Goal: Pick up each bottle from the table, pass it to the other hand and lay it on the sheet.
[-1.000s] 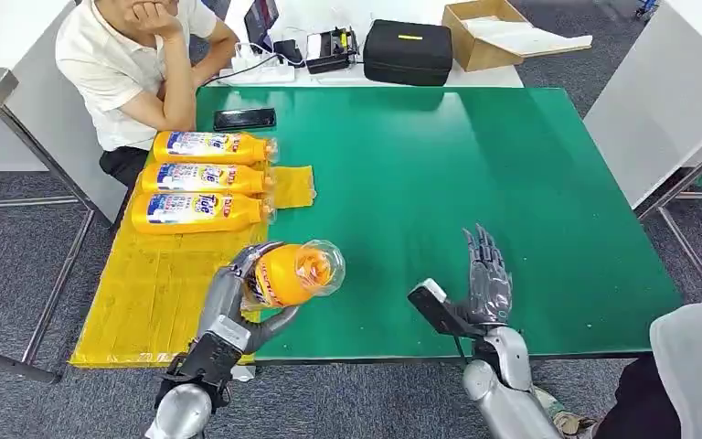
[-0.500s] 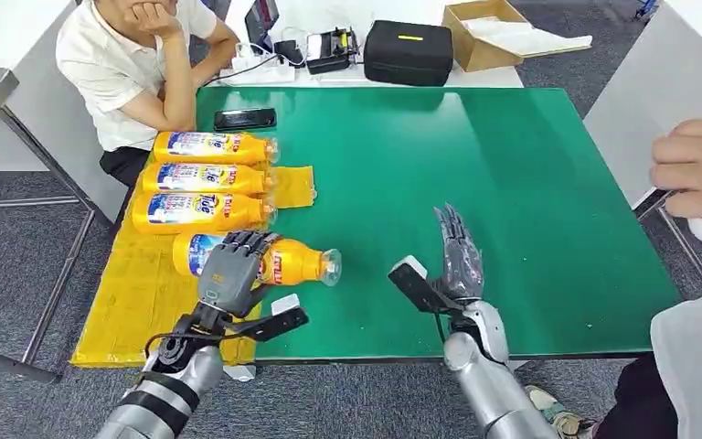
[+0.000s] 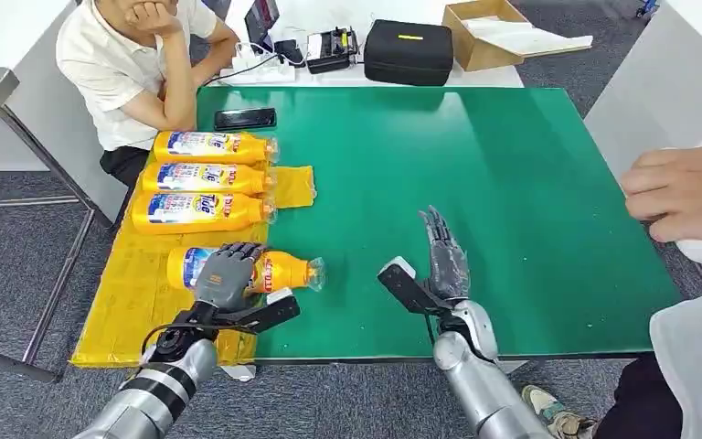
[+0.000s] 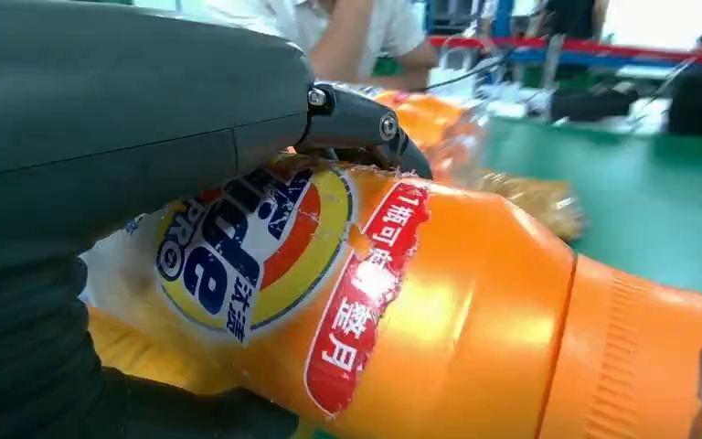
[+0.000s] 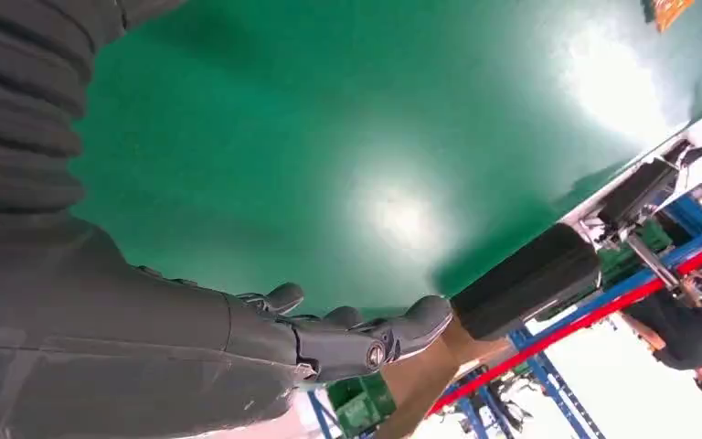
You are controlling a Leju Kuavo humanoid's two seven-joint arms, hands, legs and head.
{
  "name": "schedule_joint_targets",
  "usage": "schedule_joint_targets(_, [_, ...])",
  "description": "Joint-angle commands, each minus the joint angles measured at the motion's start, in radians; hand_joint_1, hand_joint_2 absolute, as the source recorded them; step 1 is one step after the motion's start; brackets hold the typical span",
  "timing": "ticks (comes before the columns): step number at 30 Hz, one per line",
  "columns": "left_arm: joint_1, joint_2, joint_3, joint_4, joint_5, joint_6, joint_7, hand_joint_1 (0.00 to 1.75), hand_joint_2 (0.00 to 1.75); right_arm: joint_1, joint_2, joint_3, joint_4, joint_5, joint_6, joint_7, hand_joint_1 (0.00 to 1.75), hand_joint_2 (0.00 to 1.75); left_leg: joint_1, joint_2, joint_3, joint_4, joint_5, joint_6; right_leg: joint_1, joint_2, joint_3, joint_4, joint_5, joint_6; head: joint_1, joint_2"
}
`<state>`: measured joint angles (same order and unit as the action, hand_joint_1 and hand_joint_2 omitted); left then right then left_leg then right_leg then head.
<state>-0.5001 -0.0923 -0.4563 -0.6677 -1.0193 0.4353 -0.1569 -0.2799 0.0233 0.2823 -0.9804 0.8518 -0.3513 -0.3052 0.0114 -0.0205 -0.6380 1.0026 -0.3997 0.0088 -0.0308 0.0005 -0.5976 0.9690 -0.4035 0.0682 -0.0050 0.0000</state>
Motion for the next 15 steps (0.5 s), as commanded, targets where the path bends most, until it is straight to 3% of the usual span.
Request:
schedule_joint_targets(1, [-0.093, -0.022, 0.026, 0.215, -0.067, -0.079, 0.129, 1.75, 1.75, -0.022, -0.004, 0.026, 0.054, -0.013, 0.019, 0.005, 0.0, 1.75, 0.001, 0.004, 0.006, 0.001, -0.003, 0.0, 0.002, 0.002, 0.006, 0.0, -0.002, -0.004, 0.0, 0.0])
schedule_joint_targets(3, [-0.093, -0.026, 0.027, 0.214, -0.091, -0.097, 0.155, 1.68, 1.75, -0.015, -0.006, 0.02, 0.053, -0.011, 0.014, 0.005, 0.0, 1.75, 0.0, 0.001, 0.004, 0.0, -0.001, 0.0, 0.0, 0.0, 0.003, 0.0, -0.001, -0.002, 0.0, 0.0])
schedule_joint_targets(4, [-0.095, -0.029, 0.029, 0.218, -0.096, -0.107, 0.167, 1.54, 1.75, -0.013, -0.006, 0.017, 0.054, -0.012, 0.014, 0.005, 0.0, 1.75, 0.0, 0.001, 0.005, 0.0, -0.002, 0.0, 0.001, 0.0, 0.005, -0.001, -0.002, -0.003, 0.0, 0.0])
schedule_joint_targets(5, [-0.096, -0.028, 0.027, 0.217, -0.106, -0.118, 0.177, 0.61, 1.75, -0.01, -0.005, 0.012, 0.053, -0.015, 0.013, 0.002, 0.0, 1.75, 0.0, 0.002, 0.004, 0.0, -0.001, 0.0, 0.001, 0.0, 0.004, -0.001, -0.001, -0.002, 0.0, 0.0])
schedule_joint_targets(6, [-0.095, -0.028, 0.029, 0.218, -0.107, -0.123, 0.18, 0.31, 1.75, -0.008, -0.005, 0.011, 0.051, -0.013, 0.008, 0.0, 0.0, 1.75, 0.0, 0.003, 0.007, 0.0, -0.002, 0.0, 0.001, 0.001, 0.007, -0.001, -0.002, -0.004, 0.0, 0.0])
schedule_joint_targets(7, [-0.095, -0.027, 0.031, 0.22, -0.109, -0.131, 0.186, 0.26, 1.75, -0.008, -0.005, 0.008, 0.053, -0.015, 0.009, -0.001, 0.0, 1.75, 0.0, 0.002, 0.005, -0.001, -0.001, 0.0, 0.0, 0.001, 0.005, -0.001, -0.001, -0.002, 0.0, 0.0])
schedule_joint_targets(8, [-0.092, -0.027, 0.031, 0.222, -0.109, -0.132, 0.185, 0.03, 1.75, -0.007, -0.005, 0.008, 0.053, -0.015, 0.009, -0.001, 0.0, 1.75, 0.0, 0.003, 0.008, 0.0, -0.002, 0.0, 0.001, 0.002, 0.008, -0.001, -0.002, -0.004, 0.0, 0.0])
schedule_joint_targets(15, [-0.09, -0.025, 0.033, 0.223, -0.107, -0.132, 0.184, 0.03, 1.75, -0.006, -0.006, 0.007, 0.053, -0.014, 0.008, -0.001, 0.0, 1.75, 0.0, 0.005, 0.01, -0.001, -0.002, 0.0, 0.001, 0.003, 0.009, -0.001, -0.001, -0.004, 0.0, 0.0])
